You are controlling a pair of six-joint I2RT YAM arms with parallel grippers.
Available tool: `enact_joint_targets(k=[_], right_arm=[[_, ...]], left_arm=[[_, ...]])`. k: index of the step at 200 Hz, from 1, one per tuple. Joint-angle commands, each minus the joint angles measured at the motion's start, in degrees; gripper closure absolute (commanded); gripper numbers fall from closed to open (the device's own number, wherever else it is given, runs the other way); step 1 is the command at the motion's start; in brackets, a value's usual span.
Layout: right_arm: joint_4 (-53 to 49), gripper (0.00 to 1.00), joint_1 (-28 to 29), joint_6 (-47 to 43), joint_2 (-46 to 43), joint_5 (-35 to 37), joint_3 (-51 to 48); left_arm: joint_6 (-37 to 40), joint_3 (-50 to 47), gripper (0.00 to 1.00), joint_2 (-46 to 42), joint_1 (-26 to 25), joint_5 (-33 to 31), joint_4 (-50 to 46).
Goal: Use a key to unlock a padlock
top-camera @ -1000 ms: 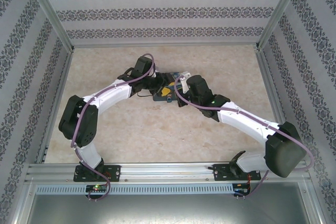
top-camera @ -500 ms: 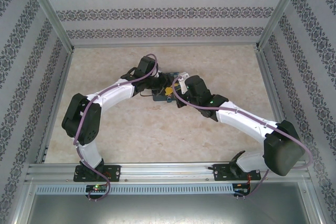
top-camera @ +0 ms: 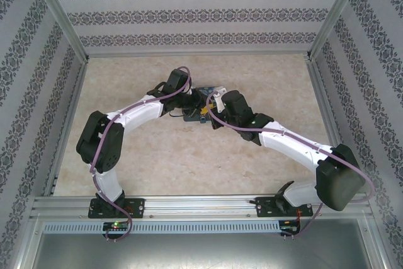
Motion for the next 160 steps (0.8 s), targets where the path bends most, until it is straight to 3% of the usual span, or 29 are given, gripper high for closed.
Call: enact_joint_targets(k=[1,38,60,73,97,131,160], right_arm=[[0.3,1.00,0.5,-0.5,0.5,0.6,1.9],[0.3,1.00,0.6,-0.3,0.6,0.6,2.1],[0.1,1.00,0.5,0.2,0.5,0.7,2.4],[-0.2,0.77,-0.3,1.5,-0.4,0.1,2.2],[1.3,0.58,-5.6,7.7,-4.2,-6.1,-0.1],[5.5,0.49,-13.2,18.4,-9.3,-16.0,-4.4],[9.3,0.48,-16.9,27.7,-10.4,-20.9,-7.0]], left_arm=[[0.1,1.1,0.87,0.8,-0.6,0.5,1.9],[0.5,1.0,1.00,1.1,-0.7,0.7,1.9],[1.2,1.1,1.00,1.3,-0.7,0.8,1.9],[2.4,1.2,1.00,1.3,-0.6,0.7,2.0],[6.1,1.4,1.00,1.1,-0.2,-0.3,2.7],[10.0,-1.3,1.00,0.4,0.9,-1.2,10.8],[11.7,-4.3,1.00,-0.4,1.6,-1.5,20.9]])
